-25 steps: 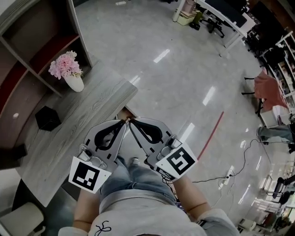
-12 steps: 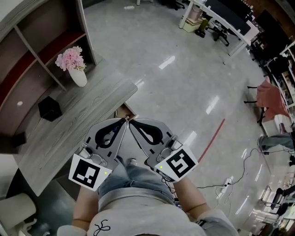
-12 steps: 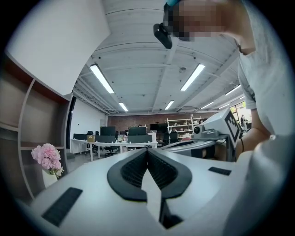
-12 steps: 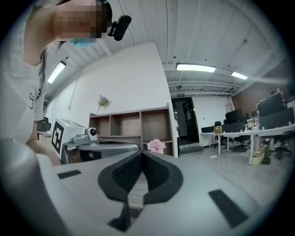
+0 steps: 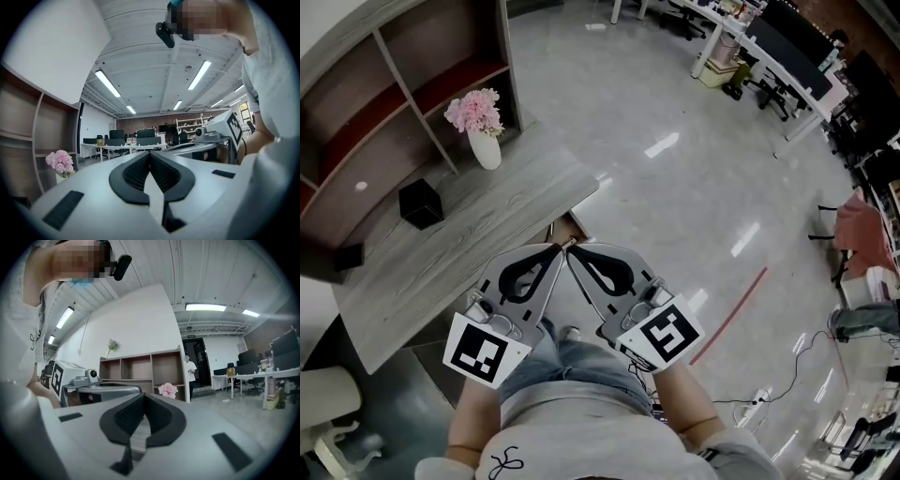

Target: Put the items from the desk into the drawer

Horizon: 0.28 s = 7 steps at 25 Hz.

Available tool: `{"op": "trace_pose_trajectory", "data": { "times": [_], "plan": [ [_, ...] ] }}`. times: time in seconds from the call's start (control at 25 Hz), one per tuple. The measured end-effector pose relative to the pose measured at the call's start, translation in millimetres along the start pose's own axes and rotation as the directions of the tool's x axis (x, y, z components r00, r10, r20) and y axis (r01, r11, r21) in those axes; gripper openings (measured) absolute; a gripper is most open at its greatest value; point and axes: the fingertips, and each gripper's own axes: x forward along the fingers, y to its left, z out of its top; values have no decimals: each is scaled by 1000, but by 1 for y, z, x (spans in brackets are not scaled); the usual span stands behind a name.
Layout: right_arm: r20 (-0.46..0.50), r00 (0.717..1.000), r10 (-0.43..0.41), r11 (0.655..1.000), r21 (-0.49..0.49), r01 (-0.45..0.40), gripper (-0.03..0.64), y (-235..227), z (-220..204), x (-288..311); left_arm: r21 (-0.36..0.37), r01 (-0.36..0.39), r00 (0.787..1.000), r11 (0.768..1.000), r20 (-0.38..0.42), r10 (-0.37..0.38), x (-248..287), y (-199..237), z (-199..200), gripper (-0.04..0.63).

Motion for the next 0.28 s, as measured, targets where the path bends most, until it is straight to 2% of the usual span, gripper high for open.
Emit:
{"op": "trace_pose_trajectory", "data": {
  "times": [0.28],
  "plan": [
    [17,1000,17,1000,7,-17,8,3,4,2,16,-18,1000,1000,1,18,-6,-1,3,11]
  ]
}}
